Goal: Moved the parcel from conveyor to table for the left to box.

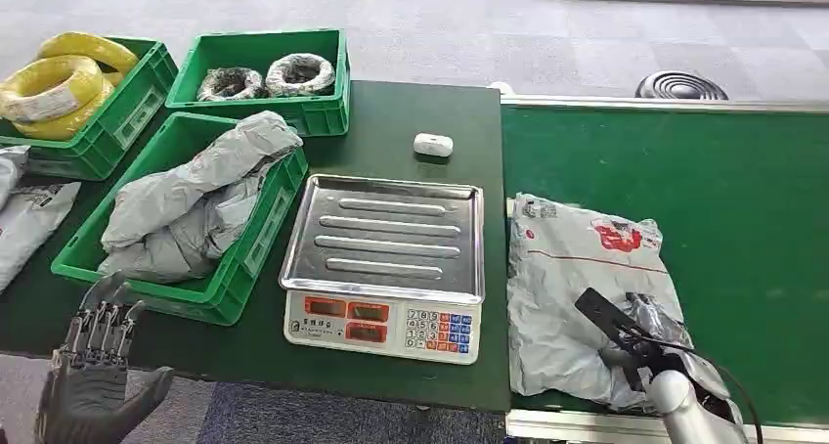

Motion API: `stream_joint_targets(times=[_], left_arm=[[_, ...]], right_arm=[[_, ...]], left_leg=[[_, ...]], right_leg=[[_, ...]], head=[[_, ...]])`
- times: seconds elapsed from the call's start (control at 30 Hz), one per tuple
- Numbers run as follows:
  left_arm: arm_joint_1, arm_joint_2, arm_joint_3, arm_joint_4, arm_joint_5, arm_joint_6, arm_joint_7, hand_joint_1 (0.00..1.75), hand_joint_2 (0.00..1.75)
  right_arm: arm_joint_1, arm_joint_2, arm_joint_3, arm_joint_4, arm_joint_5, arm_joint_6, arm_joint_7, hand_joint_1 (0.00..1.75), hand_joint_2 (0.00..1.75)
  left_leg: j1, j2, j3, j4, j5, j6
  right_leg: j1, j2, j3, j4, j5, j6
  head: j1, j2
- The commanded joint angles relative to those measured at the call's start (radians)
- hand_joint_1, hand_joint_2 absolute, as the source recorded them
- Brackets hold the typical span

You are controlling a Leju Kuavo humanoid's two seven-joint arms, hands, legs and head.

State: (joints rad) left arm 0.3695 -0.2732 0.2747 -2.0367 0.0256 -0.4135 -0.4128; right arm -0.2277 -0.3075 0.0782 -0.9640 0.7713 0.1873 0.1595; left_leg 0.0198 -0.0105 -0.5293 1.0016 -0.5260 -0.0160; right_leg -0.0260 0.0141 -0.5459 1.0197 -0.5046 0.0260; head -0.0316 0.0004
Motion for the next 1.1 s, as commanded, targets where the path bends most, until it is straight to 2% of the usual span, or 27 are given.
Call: stream_joint_targets(times=[0.03, 0.1, 0.27, 0.33, 0.43, 0.47, 0.53, 0.6, 0.63, 0.77, 0.83, 0.9, 0.93, 1.0, 1.03, 1.1], left_arm=[[0.06, 0.03, -0.033, 0.03, -0.001, 0.004, -0.012, 0.0, 1.75], [0.078, 0.012, -0.022, 0.009, -0.003, -0.008, -0.012, 0.0, 1.75], [0.075, 0.007, -0.018, 0.005, -0.006, -0.014, -0.007, 0.0, 1.75], [0.073, -0.004, -0.012, 0.003, -0.012, -0.027, -0.007, 0.0, 1.75], [0.076, -0.017, -0.016, -0.001, -0.015, -0.024, -0.012, 0.0, 1.75], [0.076, -0.017, -0.017, -0.001, -0.016, -0.024, -0.012, 0.0, 1.75], [0.076, -0.016, -0.031, -0.001, -0.016, -0.012, -0.013, 0.0, 1.75], [0.076, 0.012, -0.072, 0.0, -0.018, 0.016, -0.023, 0.0, 1.75], [0.078, 0.025, -0.09, 0.002, -0.015, 0.031, -0.026, 0.0, 1.75], [0.078, 0.03, -0.096, 0.003, -0.014, 0.038, -0.027, 0.0, 1.75], [0.08, 0.063, -0.124, 0.005, -0.007, 0.067, -0.044, 0.0, 1.75], [0.07, 0.083, -0.143, 0.018, 0.006, 0.085, -0.053, 0.0, 1.75], [0.06, 0.089, -0.15, 0.026, 0.011, 0.097, -0.054, 0.0, 1.75], [0.021, 0.085, -0.156, 0.034, 0.014, 0.118, -0.046, 0.0, 1.75], [0.007, 0.09, -0.157, 0.035, 0.017, 0.122, -0.042, 0.0, 1.75], [0.001, 0.113, -0.158, 0.04, 0.029, 0.14, -0.039, 0.0, 1.75]], right_arm=[[-0.059, 0.016, 0.006, 0.092, 0.001, -0.034, -0.004, 1.71, 1.75], [-0.066, 0.045, -0.037, 0.02, 0.001, -0.107, 0.004, 1.75, 1.75], [-0.06, 0.046, -0.041, -0.007, 0.002, -0.096, 0.022, 1.75, 1.75], [-0.05, 0.062, -0.083, -0.053, -0.007, -0.177, -0.012, 1.75, 1.75], [-0.088, -0.028, -0.089, -0.087, -0.116, -0.284, -0.11, 1.75, 1.75], [-0.093, -0.041, -0.093, -0.089, -0.125, -0.281, -0.111, 1.75, 1.75], [-0.052, -0.053, -0.137, -0.159, -0.219, -0.357, -0.171, 1.75, 1.75], [0.034, -0.061, -0.192, -0.296, -0.316, -0.511, -0.218, 1.75, 1.75], [0.067, -0.071, -0.199, -0.344, -0.303, -0.585, -0.219, 1.75, 1.75], [0.082, -0.074, -0.197, -0.366, -0.309, -0.588, -0.21, 1.75, 1.75], [0.101, -0.073, -0.201, -0.422, -0.341, -0.712, -0.277, 1.75, 1.75], [0.154, -0.082, -0.205, -0.55, -0.368, -0.787, -0.344, 1.75, 1.75], [0.172, -0.089, -0.192, -0.591, -0.365, -0.797, -0.344, 1.75, 1.75], [0.177, -0.093, -0.129, -0.663, -0.359, -0.863, -0.421, 1.75, 1.75], [0.159, -0.102, -0.072, -0.667, -0.345, -0.849, -0.433, 1.75, 1.75], [0.073, -0.107, 0.076, -0.627, -0.323, -0.768, -0.377, 1.75, 1.75]], left_leg=[[0.0, 0.001, 0.001, -0.002, 0.001, 0.001], [-0.001, 0.004, 0.001, -0.002, 0.001, 0.001], [-0.001, 0.002, 0.0, -0.001, 0.001, 0.001], [-0.001, 0.002, 0.0, -0.003, 0.002, 0.001], [-0.002, 0.001, -0.002, 0.0, 0.001, 0.001], [-0.002, 0.002, -0.003, 0.0, 0.001, 0.002], [-0.002, 0.001, -0.002, 0.0, 0.001, 0.001], [-0.002, -0.002, -0.003, -0.001, 0.002, 0.002], [-0.001, -0.003, -0.002, 0.0, 0.001, 0.001], [-0.002, -0.002, -0.002, -0.001, 0.001, 0.001], [-0.001, 0.001, -0.001, -0.003, 0.002, 0.001], [-0.002, 0.001, -0.002, -0.002, 0.001, 0.001], [-0.002, 0.0, -0.003, -0.002, 0.002, 0.001], [-0.002, -0.003, -0.004, -0.004, 0.004, 0.001], [-0.002, -0.002, -0.004, -0.001, 0.002, 0.001], [-0.002, 0.003, -0.003, -0.003, 0.003, 0.001]], right_leg=[[0.0, 0.0, 0.001, -0.002, 0.001, -0.001], [0.0, 0.002, 0.0, -0.002, 0.002, -0.002], [0.0, 0.001, 0.0, 0.0, 0.001, -0.002], [0.0, 0.0, -0.001, -0.002, 0.003, -0.003], [-0.002, 0.0, -0.002, 0.001, 0.001, -0.001], [-0.001, 0.0, -0.003, 0.001, 0.001, -0.002], [-0.001, -0.001, -0.002, 0.001, 0.001, -0.001], [-0.002, -0.004, -0.002, 0.0, 0.0, -0.001], [-0.001, -0.005, -0.001, 0.0, 0.0, -0.001], [-0.001, -0.005, -0.001, -0.001, 0.0, -0.002], [-0.001, -0.003, -0.001, -0.003, 0.002, -0.003], [-0.001, -0.002, -0.002, -0.001, 0.001, -0.002], [-0.001, -0.004, -0.003, 0.0, 0.001, -0.002], [-0.001, -0.008, -0.004, -0.002, 0.002, -0.004], [-0.001, -0.006, -0.004, 0.0, 0.001, -0.002], [-0.001, 0.0, -0.005, -0.001, 0.003, -0.003]], head=[[0.001, 0.0], [0.0, 0.0], [0.0, 0.0], [0.0, 0.0], [0.0, 0.0], [0.0, 0.0], [0.0, 0.0], [0.0, 0.0], [0.001, 0.0], [0.0, 0.0], [0.0, 0.0], [0.0, 0.0], [0.0, 0.0], [0.0, 0.0], [0.0, 0.0], [0.0, 0.0]])
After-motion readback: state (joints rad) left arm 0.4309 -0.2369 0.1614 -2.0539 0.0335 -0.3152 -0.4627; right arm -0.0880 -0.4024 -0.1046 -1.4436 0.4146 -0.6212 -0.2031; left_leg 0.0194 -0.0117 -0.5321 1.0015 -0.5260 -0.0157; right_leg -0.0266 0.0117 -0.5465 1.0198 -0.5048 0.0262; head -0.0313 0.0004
